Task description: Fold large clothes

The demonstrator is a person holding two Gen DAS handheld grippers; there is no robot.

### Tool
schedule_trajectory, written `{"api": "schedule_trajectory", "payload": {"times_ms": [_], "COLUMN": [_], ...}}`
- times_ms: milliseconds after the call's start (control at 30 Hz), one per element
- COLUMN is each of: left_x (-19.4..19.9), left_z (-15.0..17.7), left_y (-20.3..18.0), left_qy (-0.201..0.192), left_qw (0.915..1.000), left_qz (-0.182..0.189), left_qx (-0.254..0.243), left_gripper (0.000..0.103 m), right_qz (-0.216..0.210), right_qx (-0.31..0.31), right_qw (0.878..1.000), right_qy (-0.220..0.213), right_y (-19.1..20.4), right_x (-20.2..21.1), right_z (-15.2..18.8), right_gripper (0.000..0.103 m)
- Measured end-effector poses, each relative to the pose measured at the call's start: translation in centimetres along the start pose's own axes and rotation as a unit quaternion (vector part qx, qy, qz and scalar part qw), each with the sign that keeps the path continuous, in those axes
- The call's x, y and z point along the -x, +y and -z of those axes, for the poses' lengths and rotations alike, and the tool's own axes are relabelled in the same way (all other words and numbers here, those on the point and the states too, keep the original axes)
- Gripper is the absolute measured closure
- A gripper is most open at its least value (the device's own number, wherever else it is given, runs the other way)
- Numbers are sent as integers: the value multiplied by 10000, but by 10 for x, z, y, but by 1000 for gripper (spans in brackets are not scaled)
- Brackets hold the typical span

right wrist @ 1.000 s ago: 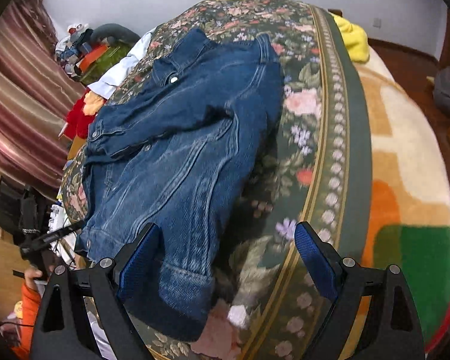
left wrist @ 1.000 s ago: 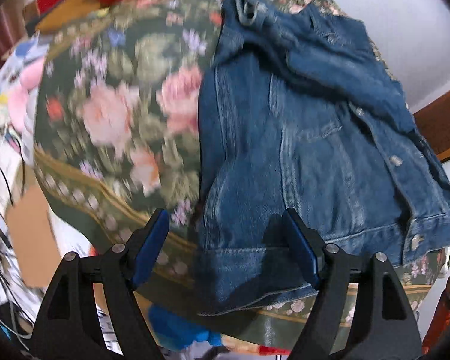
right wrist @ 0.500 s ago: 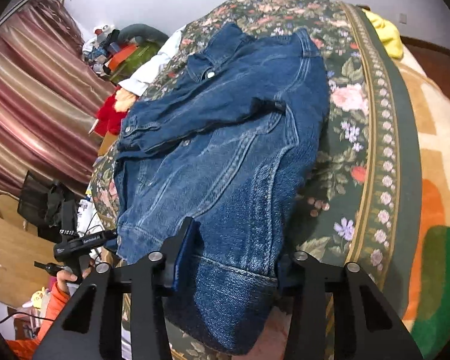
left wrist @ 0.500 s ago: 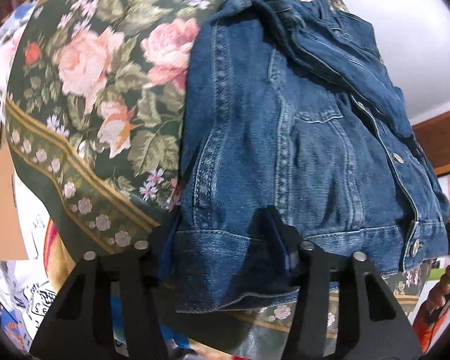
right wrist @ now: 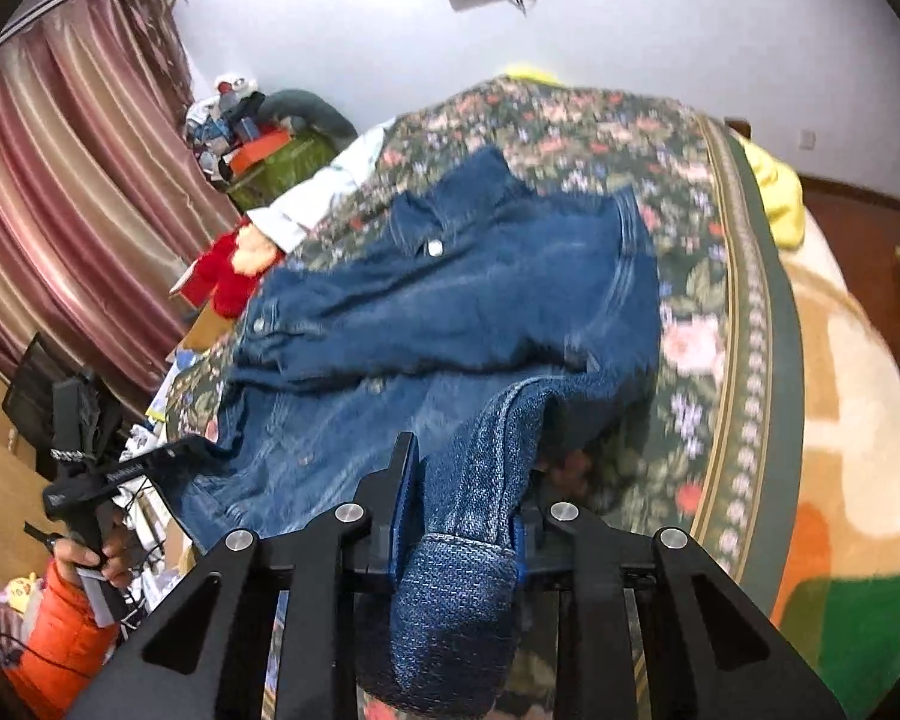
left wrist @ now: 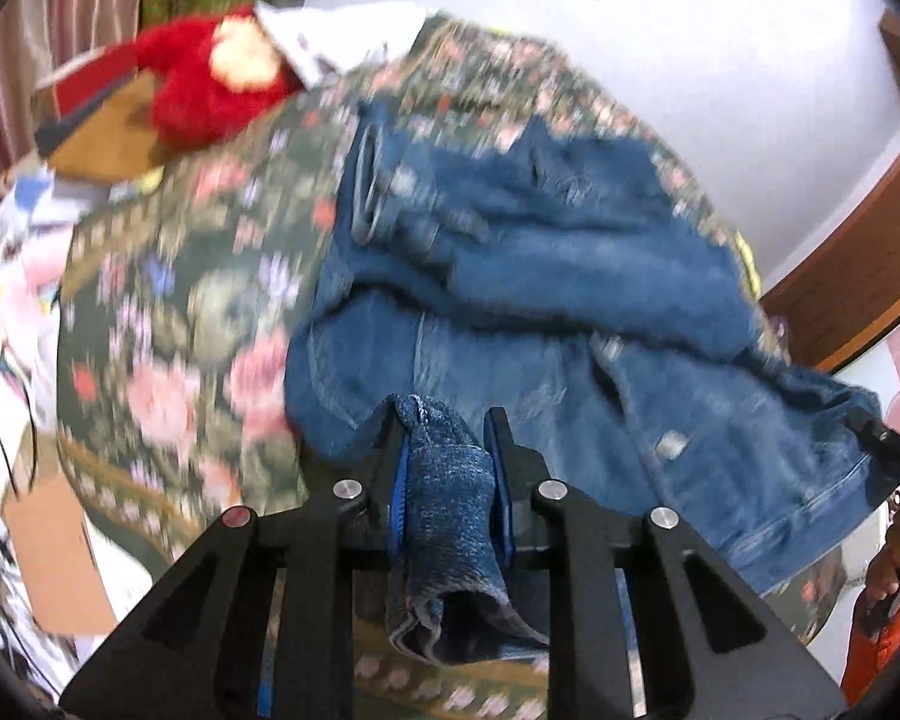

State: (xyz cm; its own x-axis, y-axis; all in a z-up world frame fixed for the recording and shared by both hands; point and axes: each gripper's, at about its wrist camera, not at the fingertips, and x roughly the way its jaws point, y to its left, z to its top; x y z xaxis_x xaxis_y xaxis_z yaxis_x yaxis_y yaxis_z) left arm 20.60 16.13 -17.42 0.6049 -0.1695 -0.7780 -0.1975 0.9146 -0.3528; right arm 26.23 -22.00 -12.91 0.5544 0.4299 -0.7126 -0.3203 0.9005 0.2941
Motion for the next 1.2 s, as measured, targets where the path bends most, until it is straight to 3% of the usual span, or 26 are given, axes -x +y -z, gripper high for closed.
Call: {"api": "schedule_trajectory", "payload": {"times_ms": [333, 433, 567, 900, 1067, 1200], "left_x": [10, 1, -25, -127, -183, -209], "left_z": [-82, -114, -151, -221, -223, -216], "left_y": [-25, -25, -10, 17, 40, 54], "left_qy": [-853, -1173, -1369, -1048, -566, -282], "left_qw": [9961, 9919, 9860, 9820, 9821, 9809], "left_qz": [87, -471, -934, -1543, -1744, -1876], "left_qx": [-206, -138, 162, 288, 436, 434], "left_gripper": [82, 82, 82, 81, 80, 76], "right_qz": [191, 404, 708, 1126, 1207, 1006], "right_qx": [118, 79, -183, -261, -277, -331], "right_qw": [9976, 9957, 9933, 9924, 9923, 9942], "right_qy": [-651, -832, -896, -414, 57, 172], "right_y": [-1, -9, -29, -60, -81, -92], "right_x": [-9, -23, -63, -193, -248, -257], "right_z": [-66, -92, -133, -202, -196, -192], "right_gripper": [83, 84, 84, 84, 84, 84]}}
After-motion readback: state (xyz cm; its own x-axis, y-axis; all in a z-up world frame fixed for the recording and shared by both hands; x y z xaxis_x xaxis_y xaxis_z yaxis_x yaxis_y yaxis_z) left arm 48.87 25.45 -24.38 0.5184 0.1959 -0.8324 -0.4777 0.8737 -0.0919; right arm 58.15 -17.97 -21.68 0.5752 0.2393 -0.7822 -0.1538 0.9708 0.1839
